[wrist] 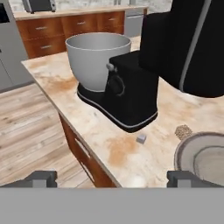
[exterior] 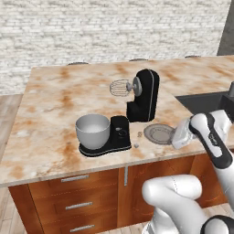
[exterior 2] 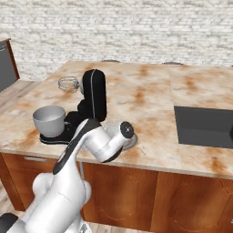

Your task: Add butter and sugar cubes to the stand mixer bowl and then turn on the stand mixer to begin making frosting.

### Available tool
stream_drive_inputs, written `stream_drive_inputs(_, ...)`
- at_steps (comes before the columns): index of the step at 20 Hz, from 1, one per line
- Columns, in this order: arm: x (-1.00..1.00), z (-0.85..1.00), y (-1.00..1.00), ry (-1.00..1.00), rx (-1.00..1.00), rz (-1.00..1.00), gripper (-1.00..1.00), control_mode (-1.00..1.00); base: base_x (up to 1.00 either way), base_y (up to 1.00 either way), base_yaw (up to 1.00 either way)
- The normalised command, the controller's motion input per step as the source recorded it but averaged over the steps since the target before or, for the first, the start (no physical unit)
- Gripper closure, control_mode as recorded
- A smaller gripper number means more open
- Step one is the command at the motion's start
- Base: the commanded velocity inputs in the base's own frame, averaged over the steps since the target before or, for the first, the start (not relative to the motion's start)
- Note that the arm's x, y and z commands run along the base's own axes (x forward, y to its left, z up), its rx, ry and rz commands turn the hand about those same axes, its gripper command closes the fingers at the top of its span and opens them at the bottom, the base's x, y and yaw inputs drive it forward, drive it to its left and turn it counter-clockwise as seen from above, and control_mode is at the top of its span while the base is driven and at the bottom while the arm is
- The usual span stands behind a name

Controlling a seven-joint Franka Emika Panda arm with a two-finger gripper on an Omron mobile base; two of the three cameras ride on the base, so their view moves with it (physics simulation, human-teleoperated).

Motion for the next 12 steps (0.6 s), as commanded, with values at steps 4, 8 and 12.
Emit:
stream_drive_inputs(4, 0.59, 0.0, -0.11, -0.07, 0.19, 0.04, -1.0, -1.0, 0.0, 0.0, 0.0)
stream_drive_inputs(8, 0.65, -0.03, 0.0, -0.01, 0.11, 0.04, -1.0, -1.0, 0.0, 0.0, 0.0)
stream_drive_inputs(12, 0.4, -0.23, 0.0, 0.0, 0.06, 0.07, -1.0, -1.0, 0.0, 0.0, 0.0)
